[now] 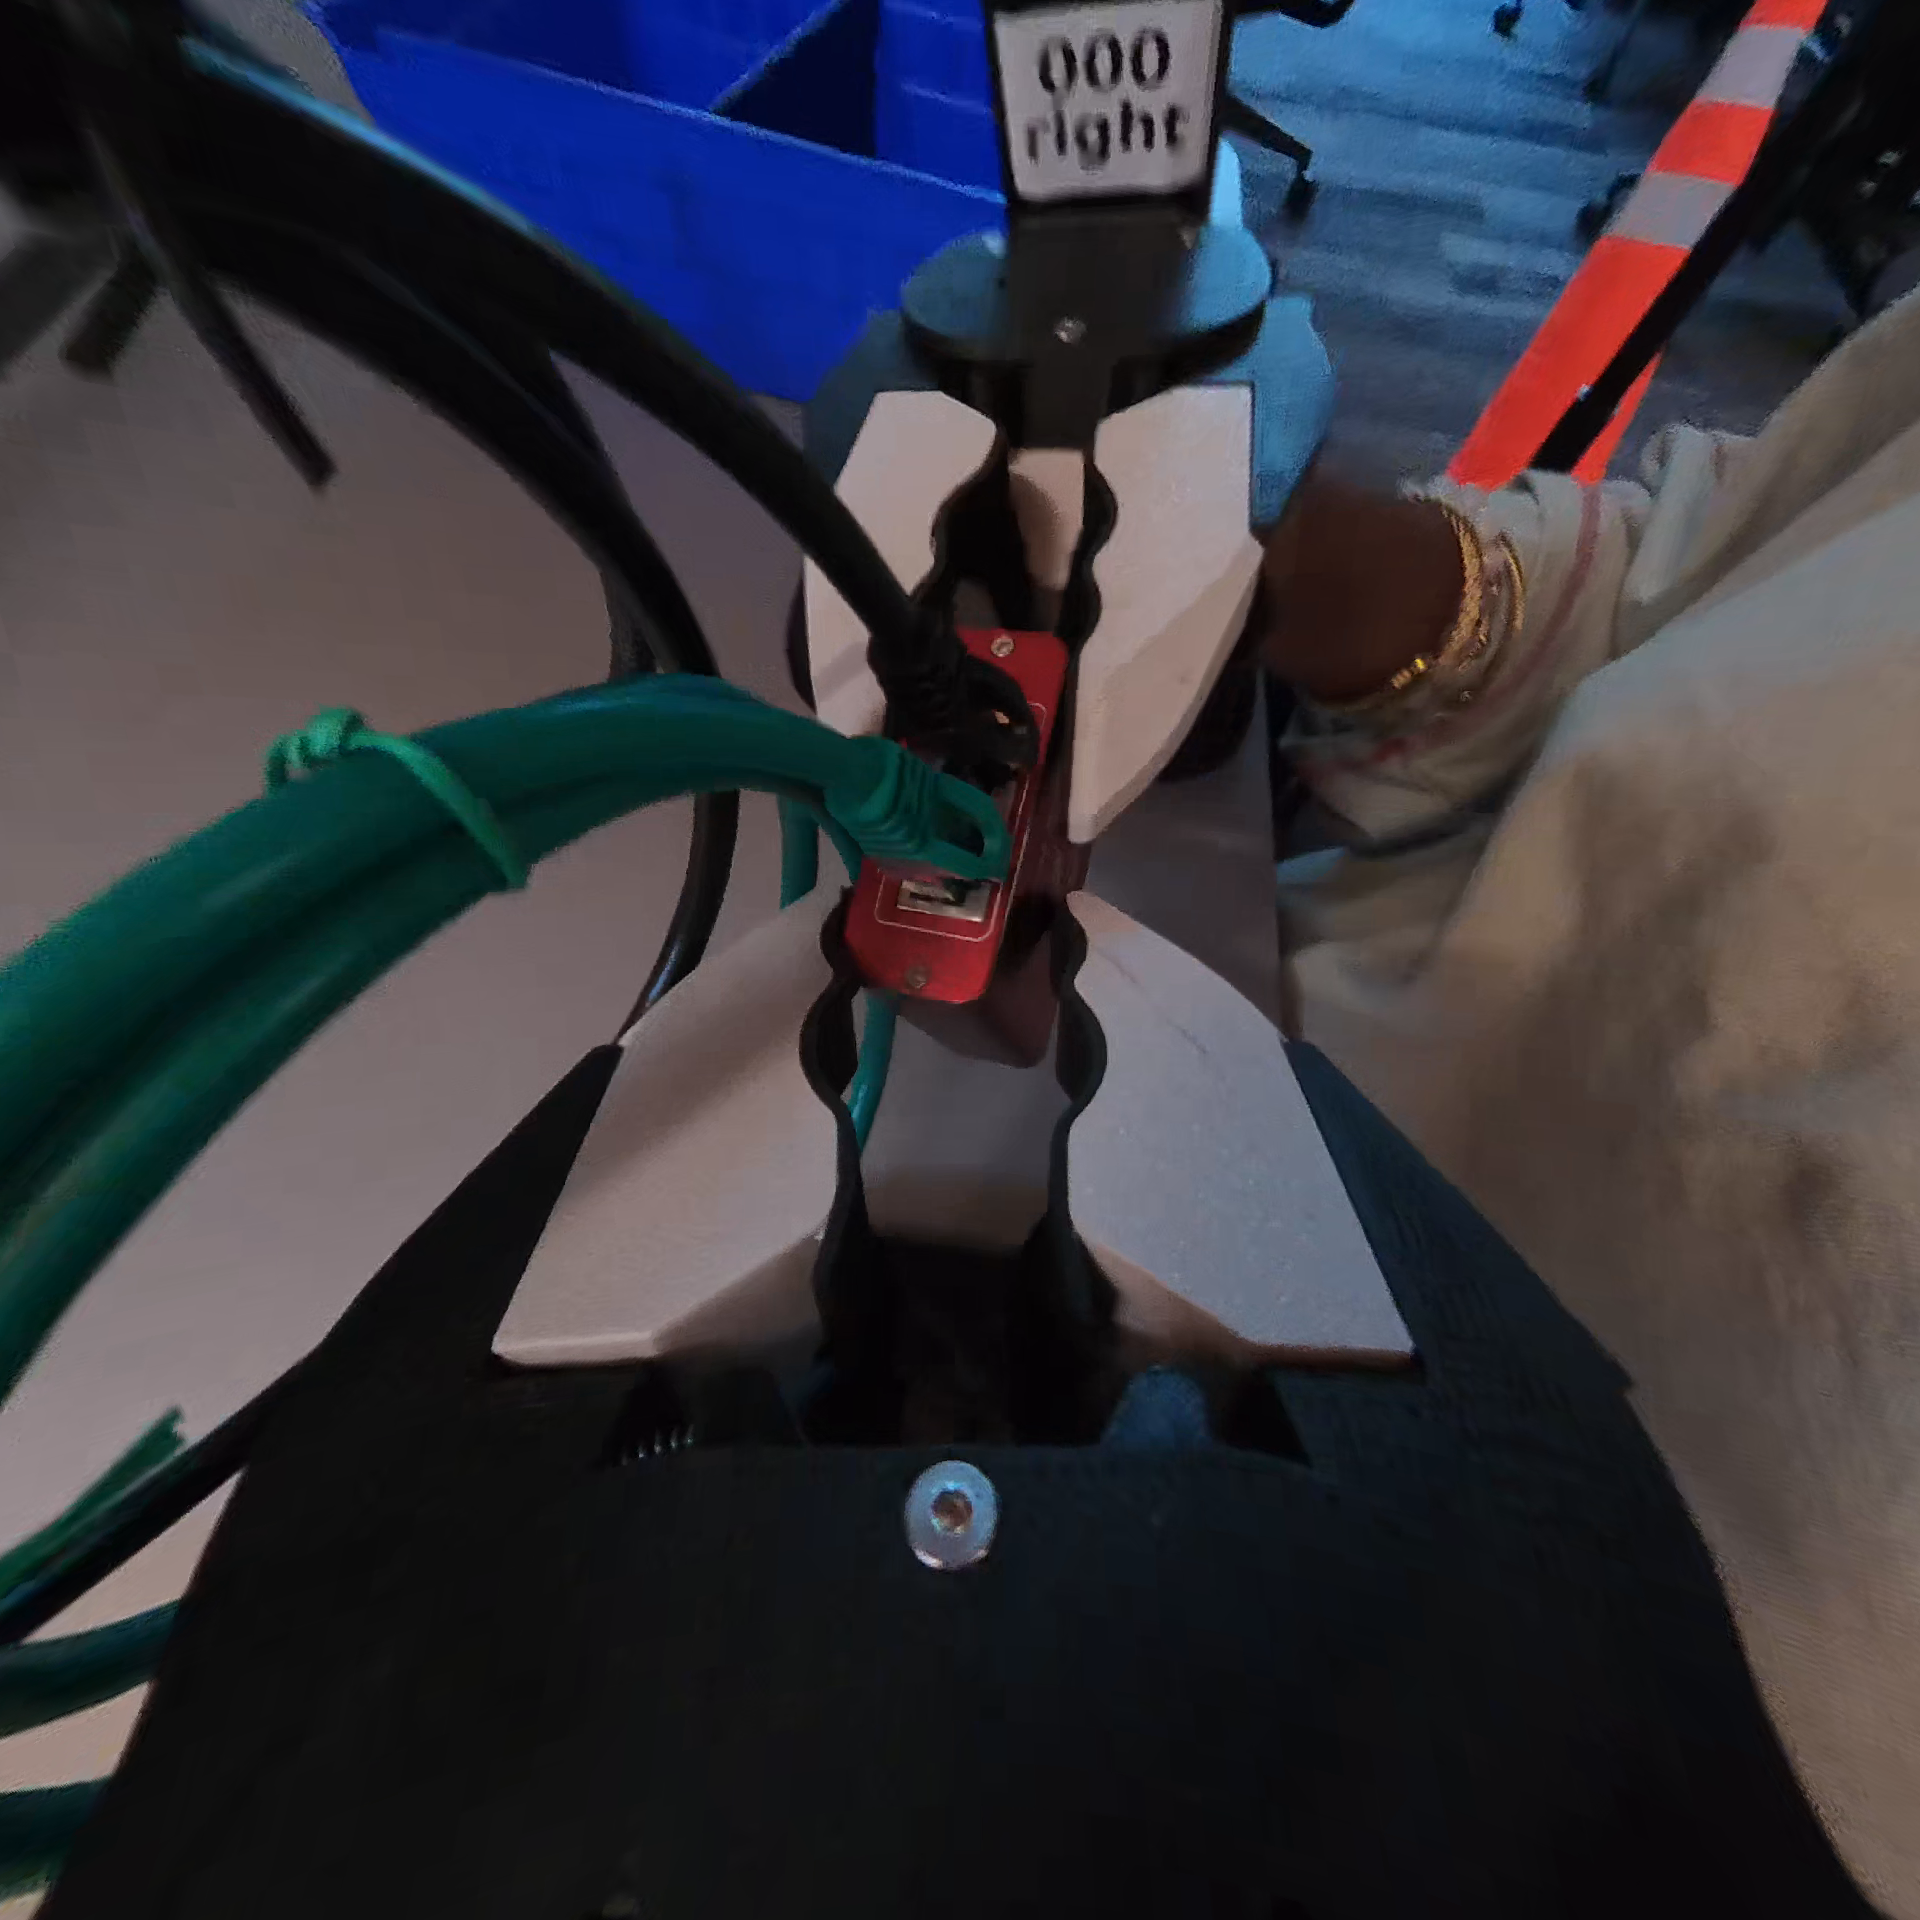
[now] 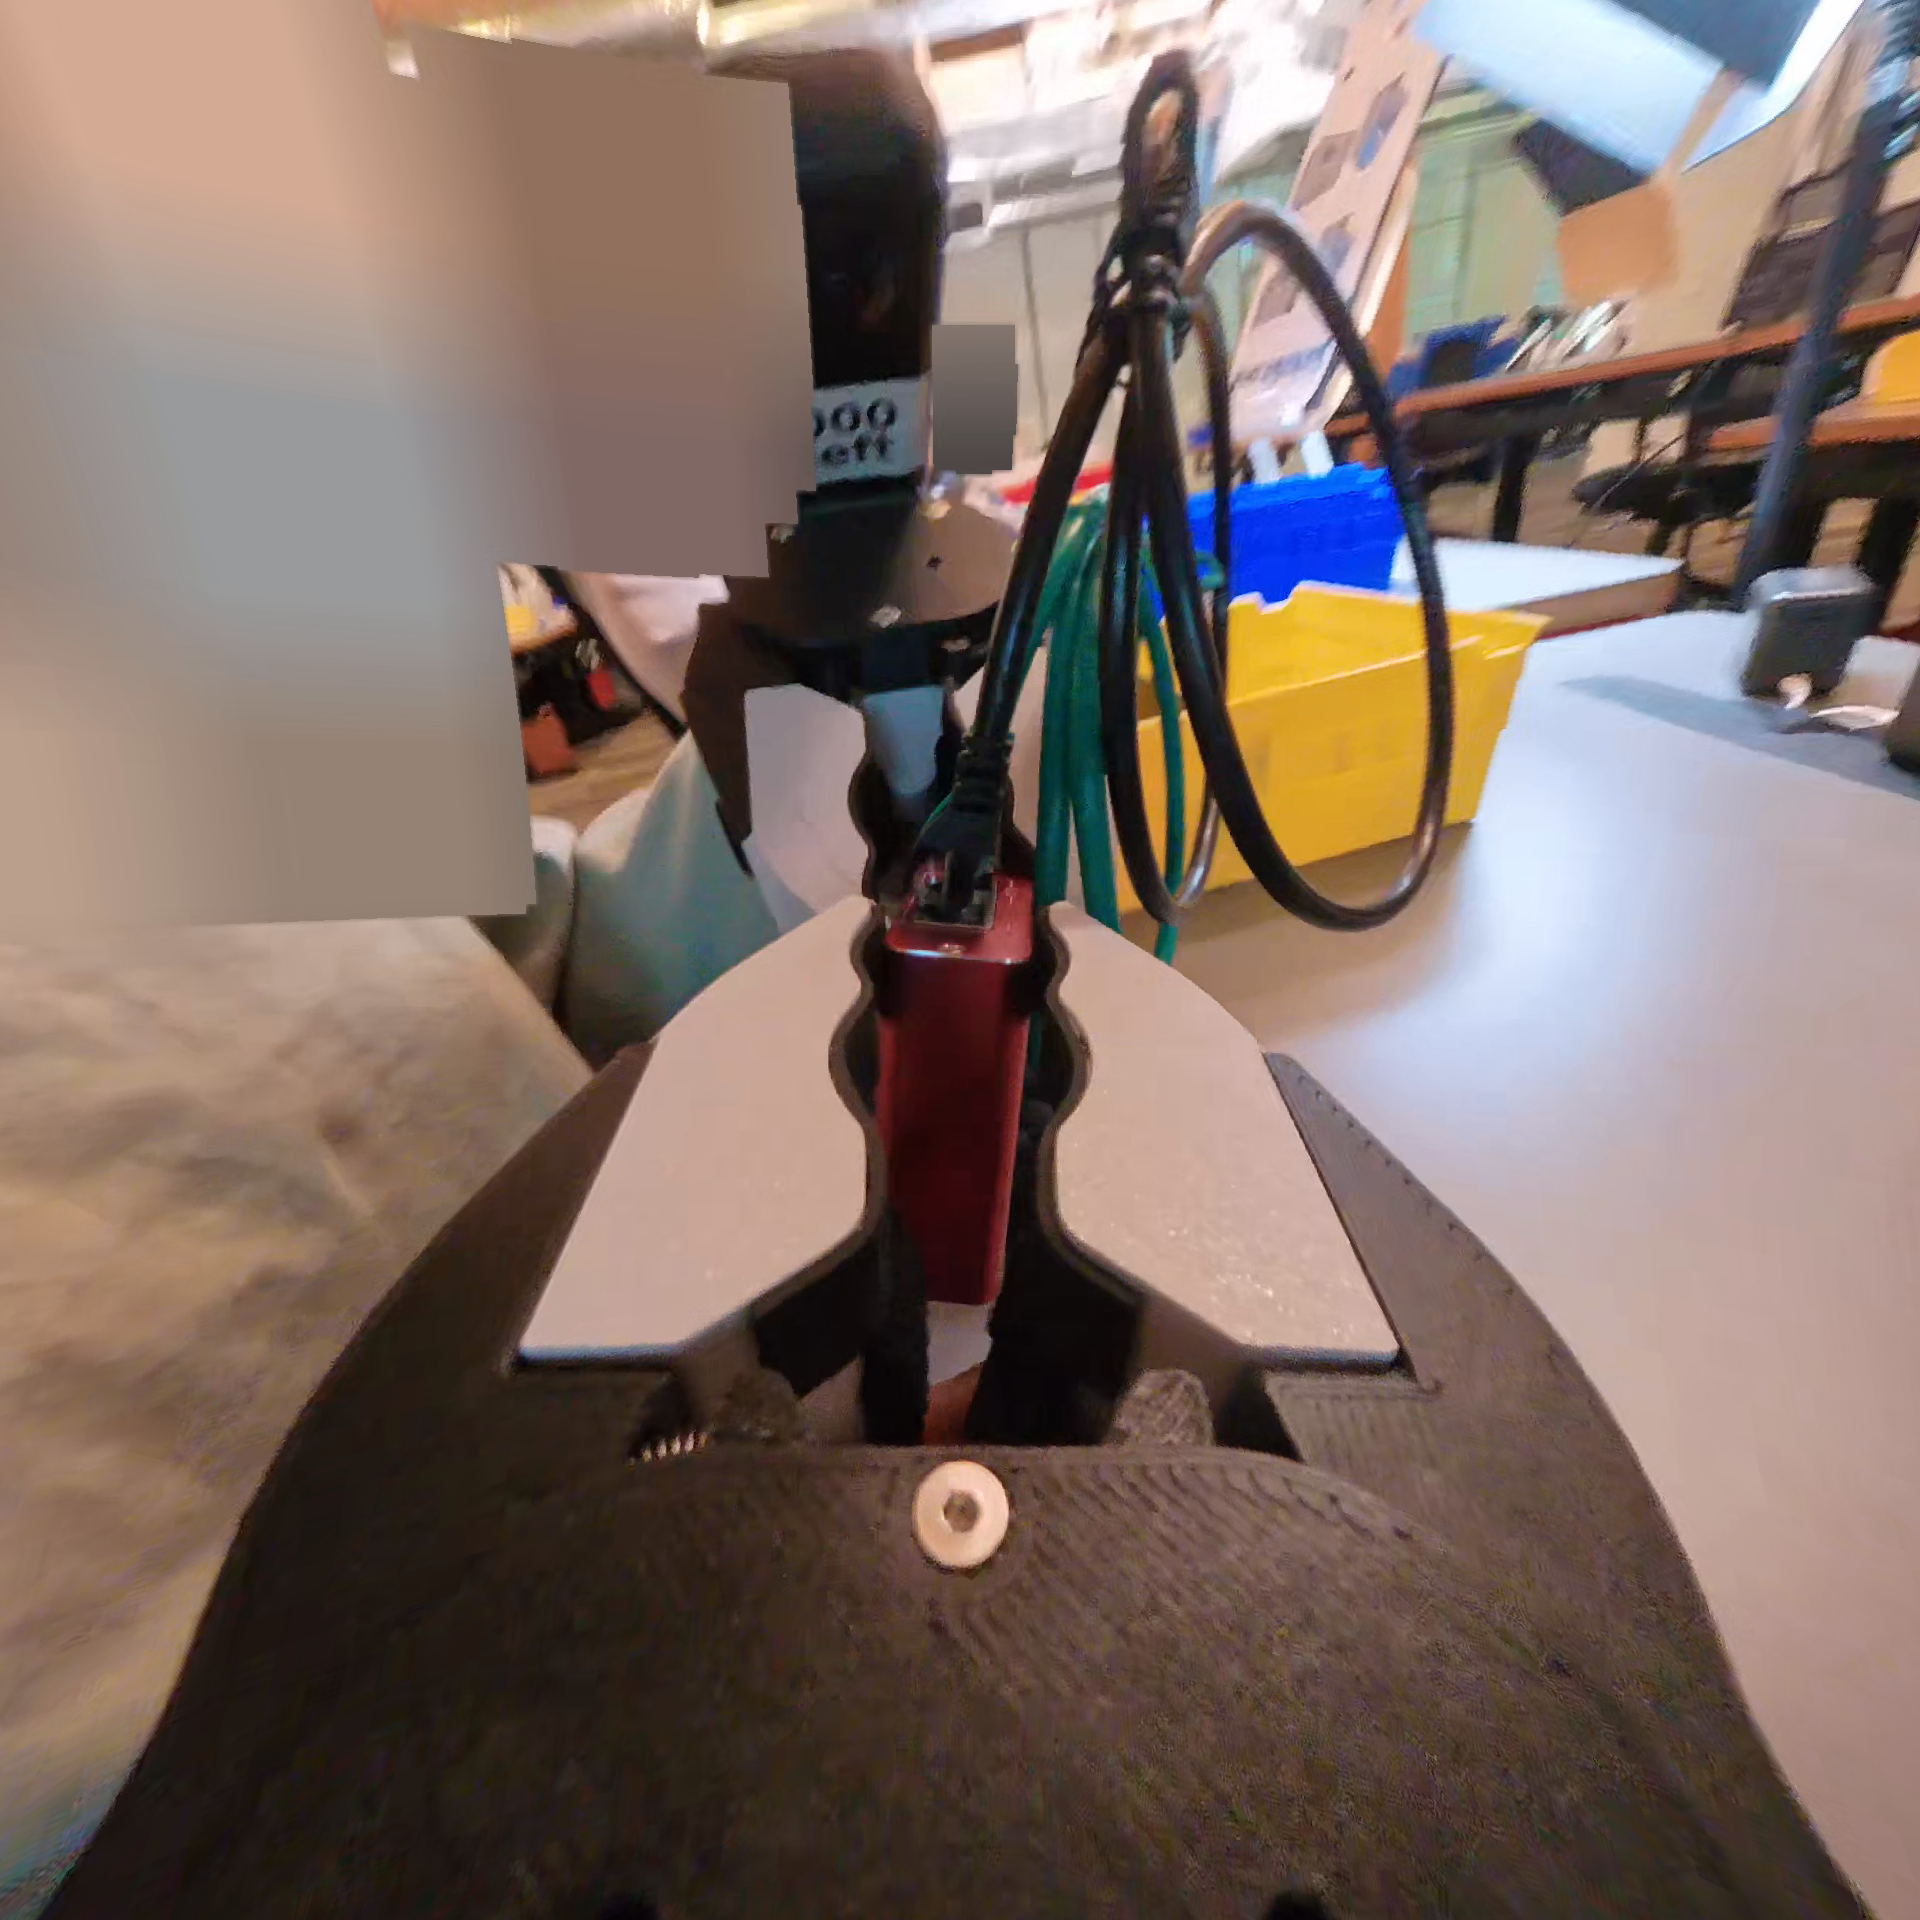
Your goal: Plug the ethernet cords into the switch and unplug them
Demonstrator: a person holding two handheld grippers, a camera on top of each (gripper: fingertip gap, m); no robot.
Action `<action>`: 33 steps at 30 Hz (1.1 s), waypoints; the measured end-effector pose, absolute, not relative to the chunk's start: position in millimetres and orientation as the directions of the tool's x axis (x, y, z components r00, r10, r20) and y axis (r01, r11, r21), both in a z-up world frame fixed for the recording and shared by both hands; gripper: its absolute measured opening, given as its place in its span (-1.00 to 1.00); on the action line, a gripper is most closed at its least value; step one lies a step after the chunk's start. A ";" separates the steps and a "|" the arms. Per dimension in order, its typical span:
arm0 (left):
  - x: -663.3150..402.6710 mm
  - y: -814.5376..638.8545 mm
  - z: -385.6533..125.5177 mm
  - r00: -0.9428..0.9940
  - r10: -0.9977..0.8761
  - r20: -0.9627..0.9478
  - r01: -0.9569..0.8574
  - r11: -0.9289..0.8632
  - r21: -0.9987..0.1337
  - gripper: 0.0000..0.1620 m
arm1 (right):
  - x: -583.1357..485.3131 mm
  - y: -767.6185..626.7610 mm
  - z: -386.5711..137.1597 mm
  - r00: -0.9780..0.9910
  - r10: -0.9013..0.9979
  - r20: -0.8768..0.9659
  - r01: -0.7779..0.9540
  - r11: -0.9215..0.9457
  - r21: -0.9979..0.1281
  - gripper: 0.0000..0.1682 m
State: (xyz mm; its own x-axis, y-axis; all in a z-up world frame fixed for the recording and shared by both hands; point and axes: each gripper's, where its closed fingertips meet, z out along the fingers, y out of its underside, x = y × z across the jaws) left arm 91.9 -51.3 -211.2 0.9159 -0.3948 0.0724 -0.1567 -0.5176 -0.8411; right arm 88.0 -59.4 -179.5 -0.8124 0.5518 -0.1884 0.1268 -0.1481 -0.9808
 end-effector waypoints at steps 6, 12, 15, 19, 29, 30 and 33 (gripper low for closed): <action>68.0 -37.6 -136.2 0.985 -0.104 -0.140 -0.137 0.030 -0.990 -0.29 | 79.9 2.7 -138.9 -0.761 0.404 -0.507 0.018 -0.768 -0.640 -0.70; 78.1 -30.0 -146.8 0.979 0.154 -0.132 -0.170 0.264 -0.949 -0.36 | 78.7 50.8 -138.3 -0.782 0.094 -0.616 -0.031 -0.993 -0.112 -0.69; 96.2 -9.5 -161.0 0.966 -0.077 0.246 0.257 0.226 -0.940 -0.25 | 79.3 51.2 -137.3 -0.800 0.043 -0.599 -0.021 -0.999 -0.044 -0.69; 104.8 4.6 -161.9 0.872 -0.224 0.435 0.470 0.142 -0.871 -0.39 | 79.4 36.7 -136.2 -0.806 0.066 -0.588 -0.018 -0.996 -0.087 -0.69; 71.8 -22.0 -159.4 0.918 -0.133 0.375 0.382 0.038 -0.923 -0.68 | 68.9 10.2 -168.3 -0.598 0.729 -0.333 -0.096 -0.478 -0.873 -0.29; 67.0 -25.9 -158.1 0.925 -0.114 0.364 0.369 0.028 -0.929 -0.68 | 67.5 18.0 -178.2 -0.499 0.849 -0.173 -0.116 -0.263 -0.958 -0.15; 64.8 -29.0 -161.3 0.920 -0.110 0.376 0.374 -0.039 -0.927 -0.67 | 72.8 32.1 -185.4 -0.234 0.851 0.470 -0.140 0.449 -0.883 0.23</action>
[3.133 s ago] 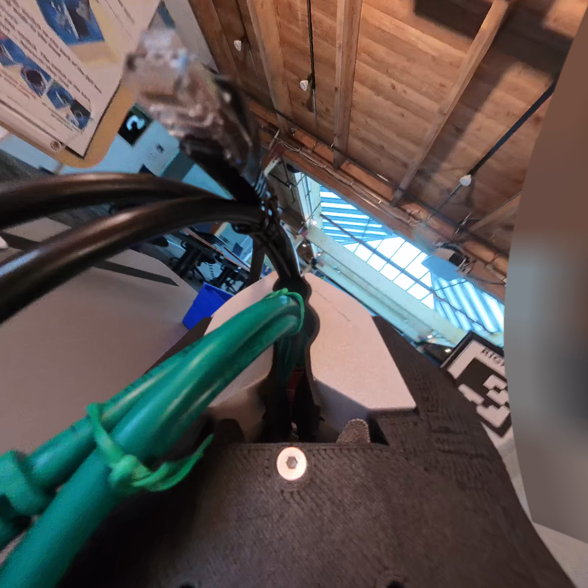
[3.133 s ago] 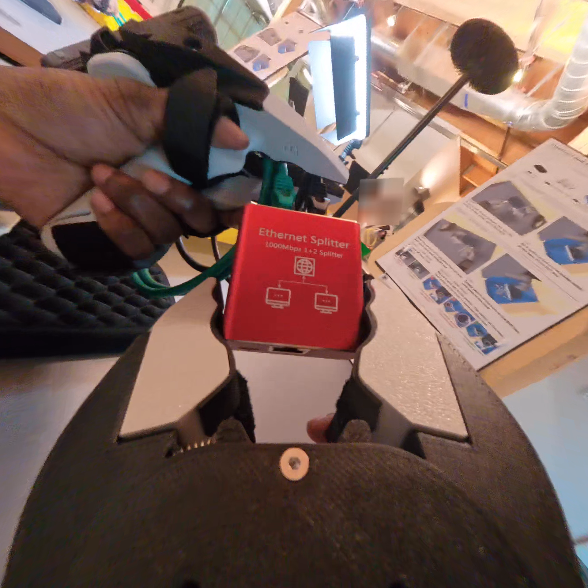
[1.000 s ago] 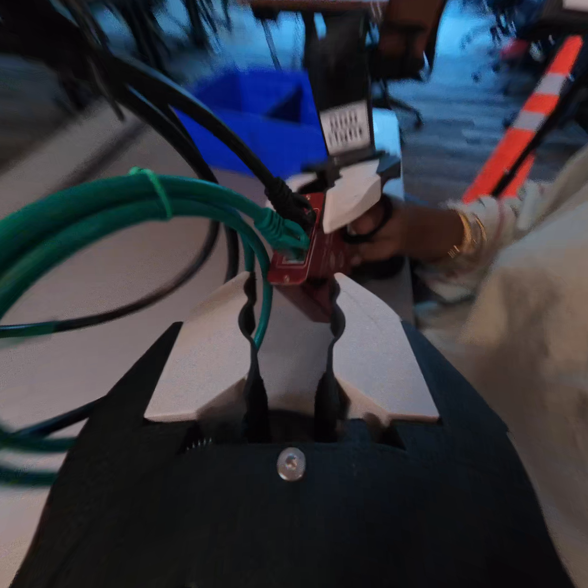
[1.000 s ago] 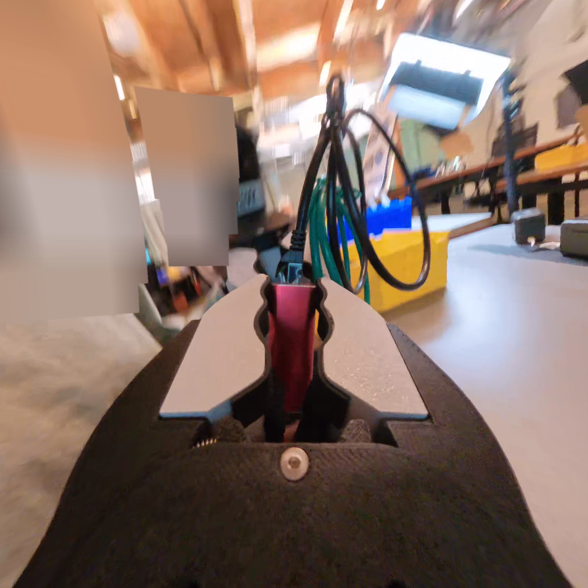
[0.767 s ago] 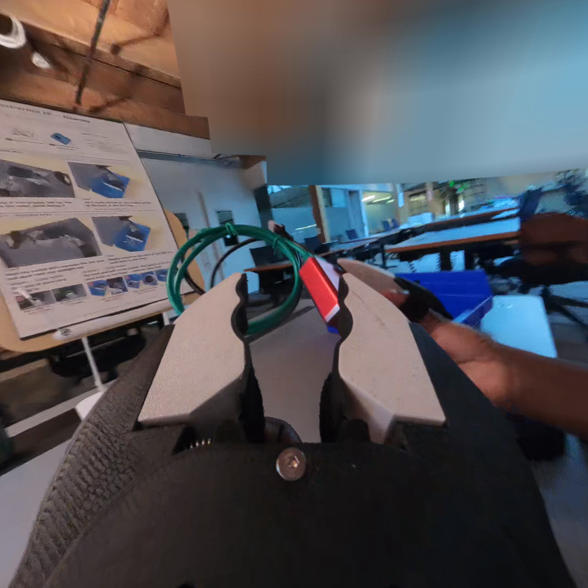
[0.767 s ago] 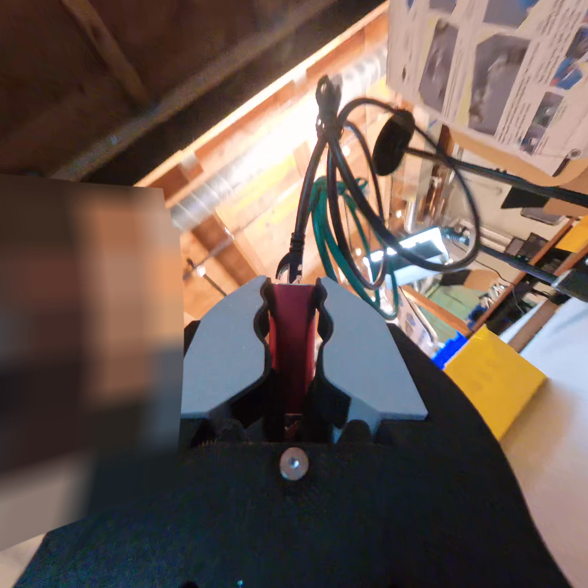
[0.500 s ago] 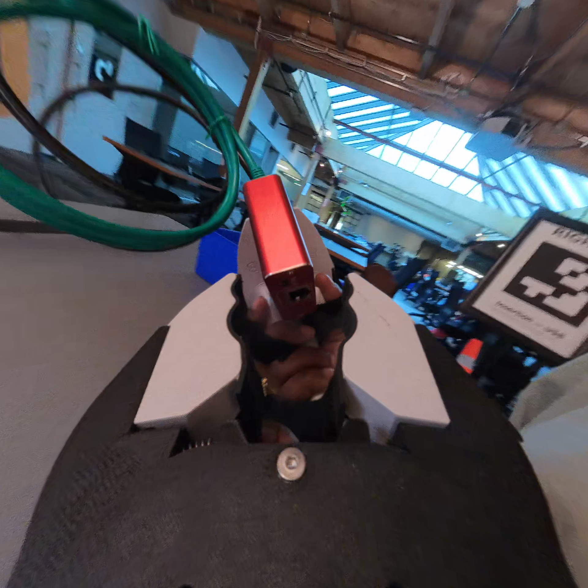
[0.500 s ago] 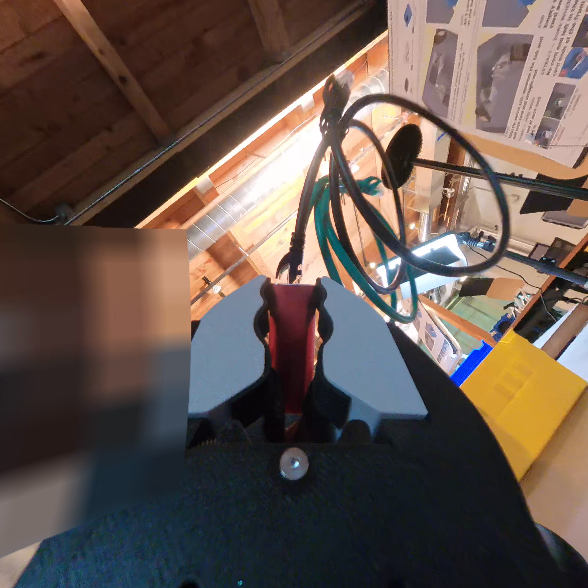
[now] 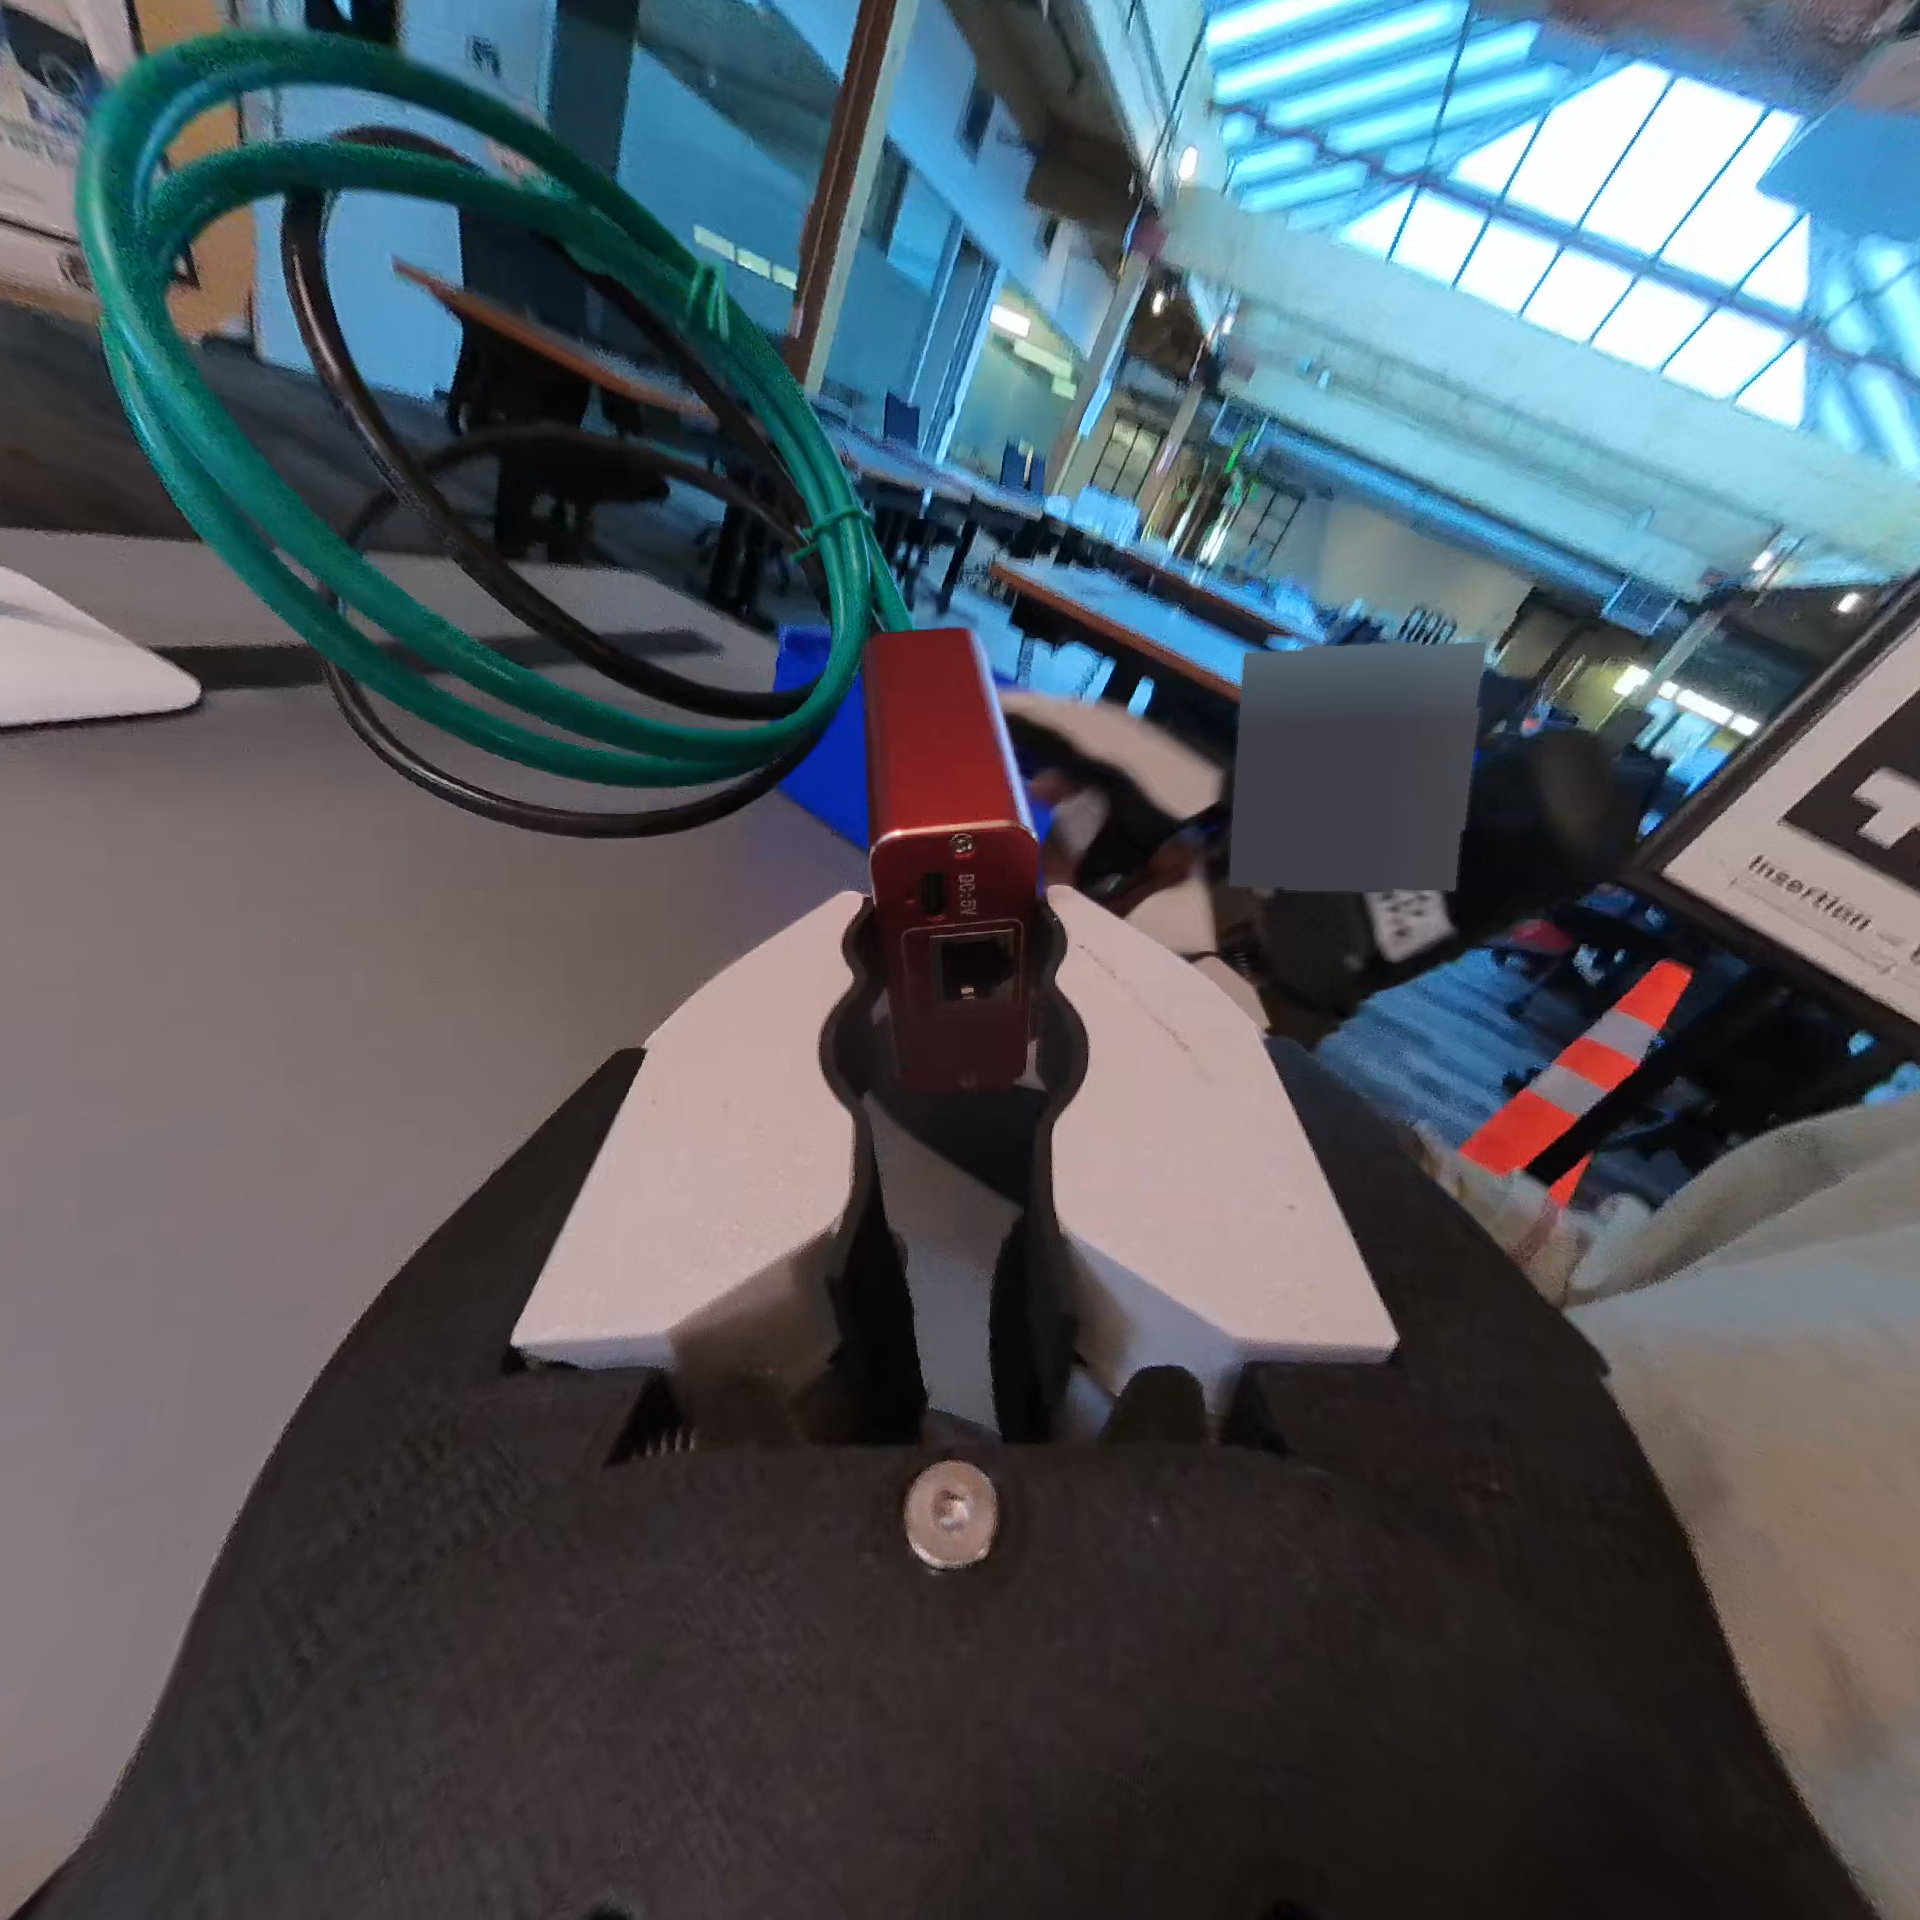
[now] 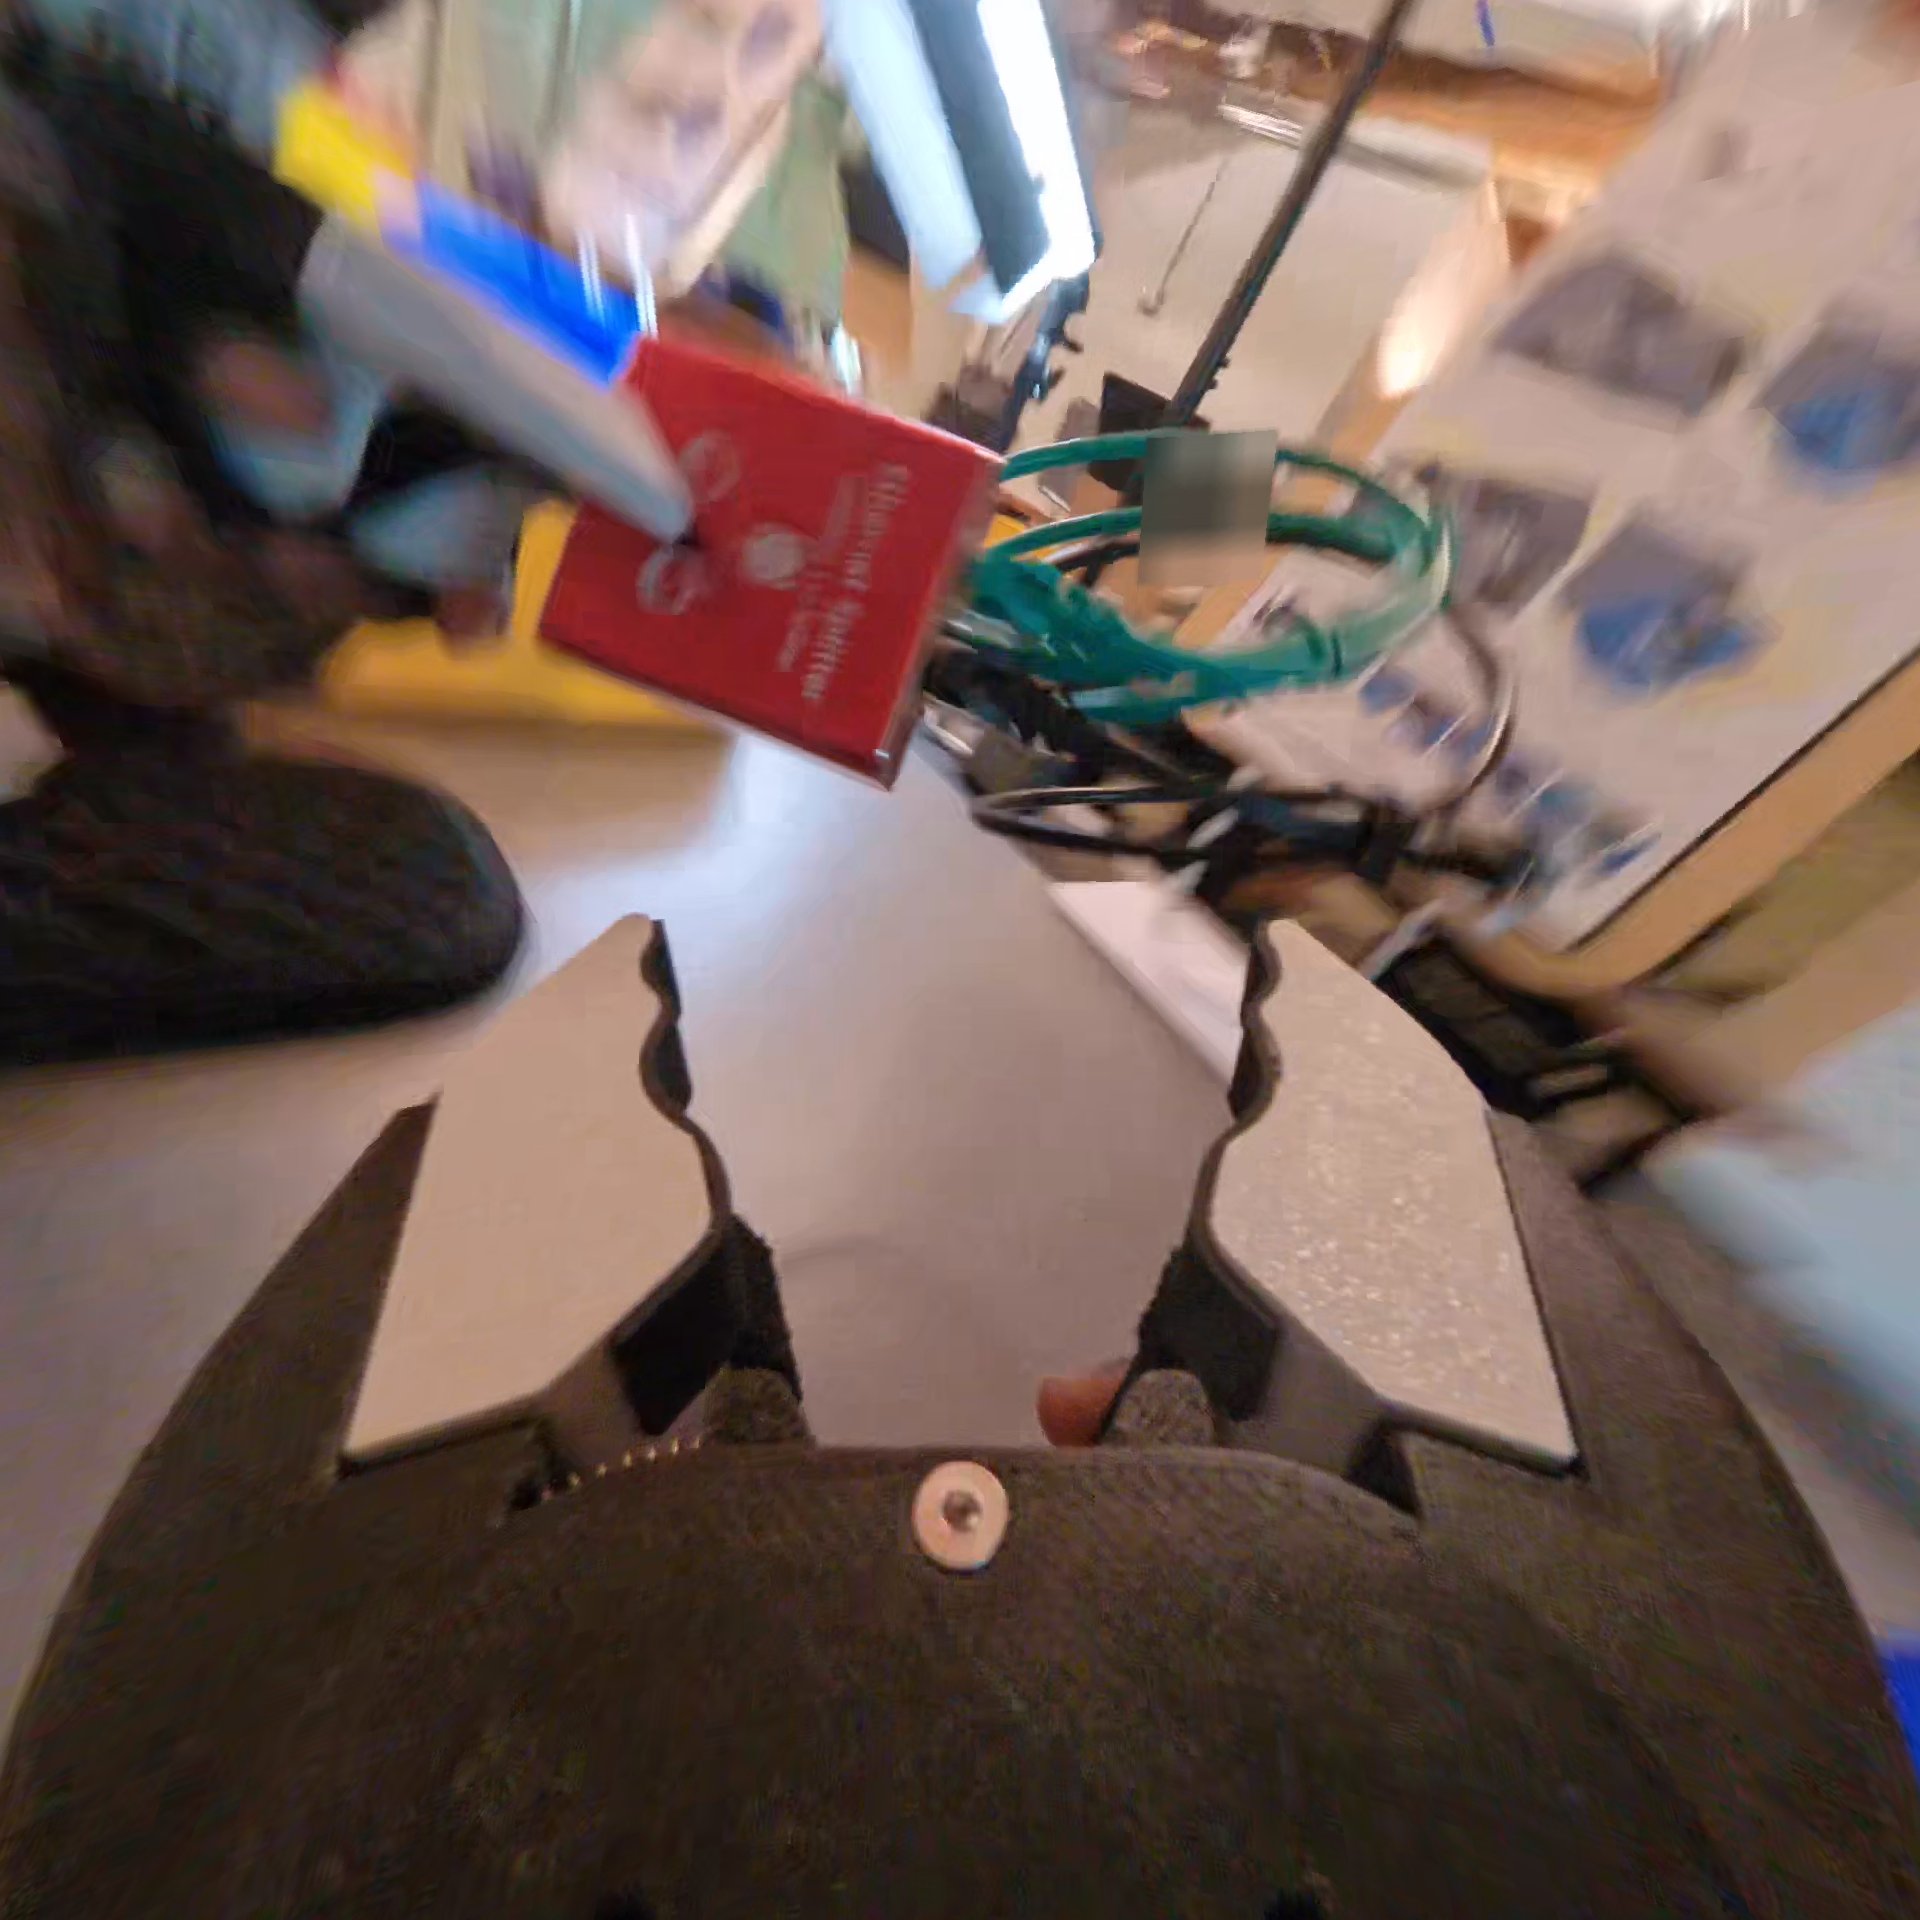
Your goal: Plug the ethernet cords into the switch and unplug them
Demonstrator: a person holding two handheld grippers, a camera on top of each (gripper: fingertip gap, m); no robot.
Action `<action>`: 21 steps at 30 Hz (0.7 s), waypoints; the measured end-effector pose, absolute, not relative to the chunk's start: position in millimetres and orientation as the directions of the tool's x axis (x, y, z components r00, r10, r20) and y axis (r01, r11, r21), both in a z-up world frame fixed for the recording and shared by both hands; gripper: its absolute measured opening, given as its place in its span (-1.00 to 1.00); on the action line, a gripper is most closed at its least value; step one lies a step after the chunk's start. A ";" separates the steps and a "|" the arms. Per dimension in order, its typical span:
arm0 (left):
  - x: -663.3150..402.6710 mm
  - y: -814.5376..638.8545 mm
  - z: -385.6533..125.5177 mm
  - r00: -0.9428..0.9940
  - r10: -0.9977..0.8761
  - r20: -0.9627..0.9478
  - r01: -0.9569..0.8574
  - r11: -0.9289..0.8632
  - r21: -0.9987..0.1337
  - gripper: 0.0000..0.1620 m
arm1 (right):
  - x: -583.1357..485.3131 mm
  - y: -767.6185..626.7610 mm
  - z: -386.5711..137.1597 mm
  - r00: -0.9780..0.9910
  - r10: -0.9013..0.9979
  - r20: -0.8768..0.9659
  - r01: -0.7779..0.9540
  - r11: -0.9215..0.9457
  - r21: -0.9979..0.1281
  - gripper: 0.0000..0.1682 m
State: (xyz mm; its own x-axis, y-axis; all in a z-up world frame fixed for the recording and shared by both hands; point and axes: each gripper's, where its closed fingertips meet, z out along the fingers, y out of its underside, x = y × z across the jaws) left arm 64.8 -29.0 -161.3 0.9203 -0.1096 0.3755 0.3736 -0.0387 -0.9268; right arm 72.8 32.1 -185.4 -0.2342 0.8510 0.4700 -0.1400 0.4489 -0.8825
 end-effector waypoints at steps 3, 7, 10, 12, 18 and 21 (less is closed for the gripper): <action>69.1 -22.7 -178.5 0.956 -0.056 0.290 0.278 -0.161 -0.947 -0.67 | 76.7 11.8 -181.9 -0.146 0.499 0.854 -0.131 0.846 -0.517 0.28; 87.9 -16.7 -193.5 0.959 -0.099 0.266 0.233 -0.261 -0.937 -0.68 | 72.7 -14.1 -188.3 -0.178 0.267 0.947 -0.156 0.943 -0.295 0.14; 95.2 -14.7 -191.3 0.957 -0.114 0.265 0.231 -0.250 -0.940 -0.68 | 69.5 -15.9 -209.0 -0.278 0.211 0.937 -0.129 0.959 -0.254 -0.06; 98.8 -14.4 -190.4 0.951 -0.138 0.275 0.237 -0.243 -0.941 -0.68 | 72.5 -16.5 -209.9 -0.305 0.267 0.914 -0.120 0.941 -0.315 -0.07; 99.5 -33.0 -177.4 0.958 -0.219 0.187 0.149 -0.179 -0.972 -0.26 | 84.9 6.5 -220.3 -0.471 0.168 0.866 -0.029 0.978 -0.206 -0.12; 78.0 -52.3 -163.4 0.981 -0.150 0.124 0.107 -0.117 -0.987 -0.26 | 93.7 14.6 -236.0 -0.622 0.126 0.773 0.003 0.987 -0.158 -0.13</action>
